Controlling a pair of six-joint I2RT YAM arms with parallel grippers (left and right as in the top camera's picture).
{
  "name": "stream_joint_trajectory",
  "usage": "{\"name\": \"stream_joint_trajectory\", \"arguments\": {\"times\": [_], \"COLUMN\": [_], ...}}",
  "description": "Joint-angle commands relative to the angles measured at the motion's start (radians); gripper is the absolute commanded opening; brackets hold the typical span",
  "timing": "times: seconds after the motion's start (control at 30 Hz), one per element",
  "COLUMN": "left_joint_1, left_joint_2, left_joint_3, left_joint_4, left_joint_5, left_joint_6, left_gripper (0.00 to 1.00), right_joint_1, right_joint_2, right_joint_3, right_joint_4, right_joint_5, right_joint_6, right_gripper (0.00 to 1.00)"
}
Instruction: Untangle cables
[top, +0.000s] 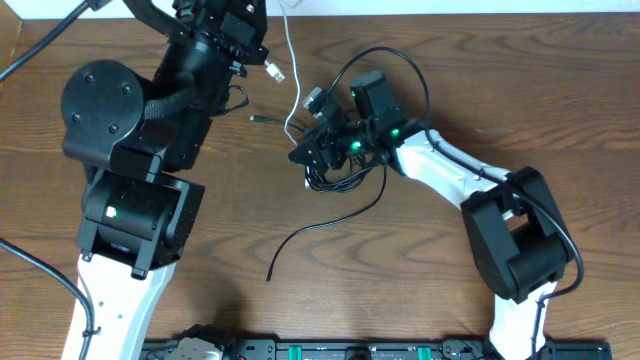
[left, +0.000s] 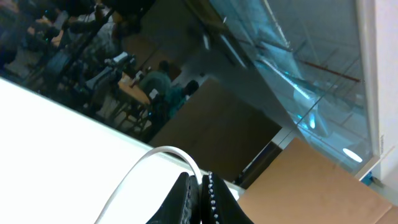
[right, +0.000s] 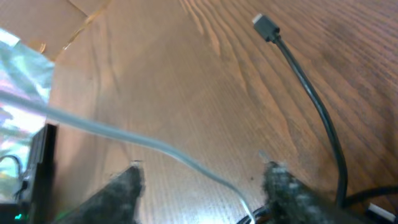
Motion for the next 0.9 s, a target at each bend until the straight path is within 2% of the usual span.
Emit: {"name": "stream_joint_trajectory", "arguments": {"times": [0.0, 0.1, 0.17, 0.27, 0.33, 0.57, 0.87], "left_joint_1": [0.004, 0.005, 0.005, 0.005, 0.005, 0.005, 0.005], "left_joint_2": [-0.002, -0.002, -0.002, -0.002, -0.002, -0.002, -0.002], "left_joint_3": [0.028, 0.028, 0.028, 0.028, 0.028, 0.028, 0.028], "left_joint_4": [-0.014, -0.051, -0.085, -0.114, -0.163, -0.330, -0.510], "left_joint_5": [-0.006, -0.007, -0.007, -0.006, -0.006, -0.007, -0.007], "left_joint_6": [0.020, 0.020, 0.022, 0.048, 0.051, 0.120, 0.217], "left_gripper": [0.07, 0.07, 0.07, 0.07, 0.07, 0.07, 0.07], "right_joint_1": [0.029, 0.040, 0.041, 0.034, 0.011, -0.127, -0.254], "right_joint_2": [0.047, 0.054, 0.054, 0.053, 0.045, -0.053, -0.252], "right_joint_3": [0.016, 0.016, 0.016, 0.016, 0.016, 0.016, 0.016], "right_joint_4": [0.009, 0.013, 0.016, 0.016, 0.016, -0.010, -0.220], "right_joint_5": [0.085, 0.089, 0.089, 0.089, 0.083, -0.108, -0.083], "right_joint_6": [0.015, 0.014, 0.015, 0.021, 0.097, 0.230, 0.202], "right_gripper": [0.50, 0.46, 0.32, 0.18, 0.01, 0.01, 0.01]}}
